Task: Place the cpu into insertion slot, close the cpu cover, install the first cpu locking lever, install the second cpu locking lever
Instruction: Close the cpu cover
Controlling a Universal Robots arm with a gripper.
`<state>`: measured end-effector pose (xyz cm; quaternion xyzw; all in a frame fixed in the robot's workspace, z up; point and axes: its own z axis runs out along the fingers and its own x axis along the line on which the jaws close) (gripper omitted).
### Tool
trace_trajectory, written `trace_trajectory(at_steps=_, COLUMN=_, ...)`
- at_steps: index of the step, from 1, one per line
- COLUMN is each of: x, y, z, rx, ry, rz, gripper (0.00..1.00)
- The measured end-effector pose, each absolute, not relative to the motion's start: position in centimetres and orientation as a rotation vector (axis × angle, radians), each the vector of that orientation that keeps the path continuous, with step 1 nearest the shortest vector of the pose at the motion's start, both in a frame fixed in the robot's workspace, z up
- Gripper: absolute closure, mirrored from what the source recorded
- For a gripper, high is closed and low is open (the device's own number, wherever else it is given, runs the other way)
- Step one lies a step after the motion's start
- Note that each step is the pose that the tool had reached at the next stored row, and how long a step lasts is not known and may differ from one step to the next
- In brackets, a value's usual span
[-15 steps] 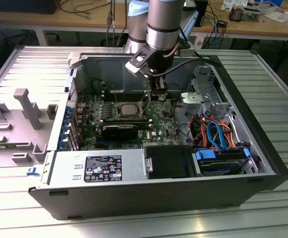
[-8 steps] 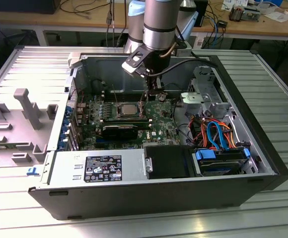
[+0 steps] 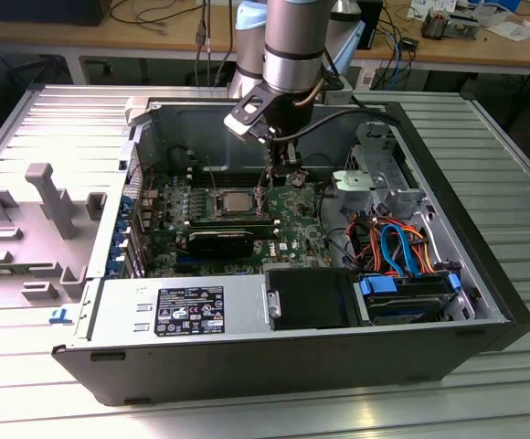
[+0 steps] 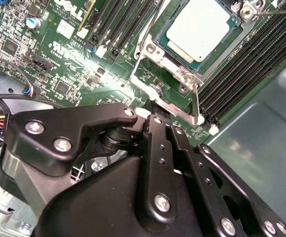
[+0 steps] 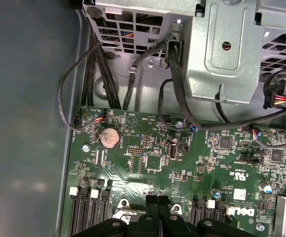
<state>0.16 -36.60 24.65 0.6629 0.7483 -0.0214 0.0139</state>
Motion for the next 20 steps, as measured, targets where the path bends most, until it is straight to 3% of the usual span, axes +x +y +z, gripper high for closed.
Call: trace_trajectory(at_steps=20, x=-1.4, y=-36.6, z=24.5, rx=2.067, ry=2.333, rz=-0.072, gripper=0.89)
